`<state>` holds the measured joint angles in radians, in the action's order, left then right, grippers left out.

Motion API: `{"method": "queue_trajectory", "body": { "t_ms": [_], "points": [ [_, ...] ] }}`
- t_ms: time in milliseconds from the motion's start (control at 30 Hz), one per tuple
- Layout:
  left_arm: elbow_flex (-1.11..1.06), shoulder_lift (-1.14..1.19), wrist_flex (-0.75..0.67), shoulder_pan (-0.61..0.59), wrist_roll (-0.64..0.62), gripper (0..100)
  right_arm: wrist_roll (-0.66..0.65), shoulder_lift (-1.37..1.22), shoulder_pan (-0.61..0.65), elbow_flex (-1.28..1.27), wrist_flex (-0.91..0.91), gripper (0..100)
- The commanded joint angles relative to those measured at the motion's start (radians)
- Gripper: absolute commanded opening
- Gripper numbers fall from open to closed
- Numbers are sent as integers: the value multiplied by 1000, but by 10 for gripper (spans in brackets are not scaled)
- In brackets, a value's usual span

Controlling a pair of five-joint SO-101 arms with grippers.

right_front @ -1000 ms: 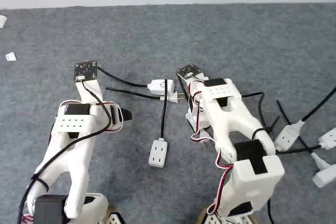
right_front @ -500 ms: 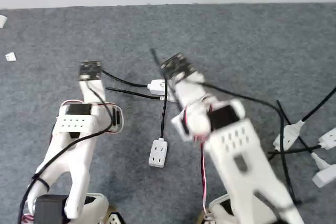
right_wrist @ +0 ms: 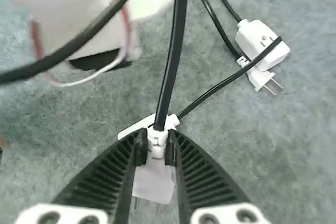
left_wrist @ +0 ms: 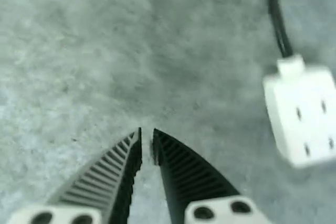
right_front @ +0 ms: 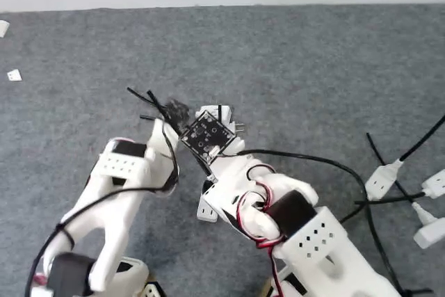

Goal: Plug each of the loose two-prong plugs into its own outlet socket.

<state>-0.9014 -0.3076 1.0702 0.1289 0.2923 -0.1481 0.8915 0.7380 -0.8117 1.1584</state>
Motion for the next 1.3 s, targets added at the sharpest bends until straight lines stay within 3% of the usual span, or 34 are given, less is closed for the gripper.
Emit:
{"method": "queue_trajectory", "body": {
  "t_ms": [0,167,333,467,567,667,967,1267],
  "points": [
    [-77,-170,23,48,68,32,-15,25,8,-21,-61,8],
    [-245,-459,23,130,86,33,-8,25,8,-28,-71,8],
    [-332,-677,-8,126,68,33,72,25,-24,-34,-99,8],
    [-403,-807,-97,-2,-77,33,221,25,-104,-124,-242,8],
    [-503,-902,-221,-127,-147,33,256,25,-111,-183,-303,8],
    [-568,-987,-264,-164,-163,33,287,25,-110,-190,-303,8],
    [-579,-1063,-232,-166,-164,33,361,24,44,-221,-325,8],
    [-579,-1063,-232,-167,-164,33,361,24,18,-381,-507,9]
  ]
}}
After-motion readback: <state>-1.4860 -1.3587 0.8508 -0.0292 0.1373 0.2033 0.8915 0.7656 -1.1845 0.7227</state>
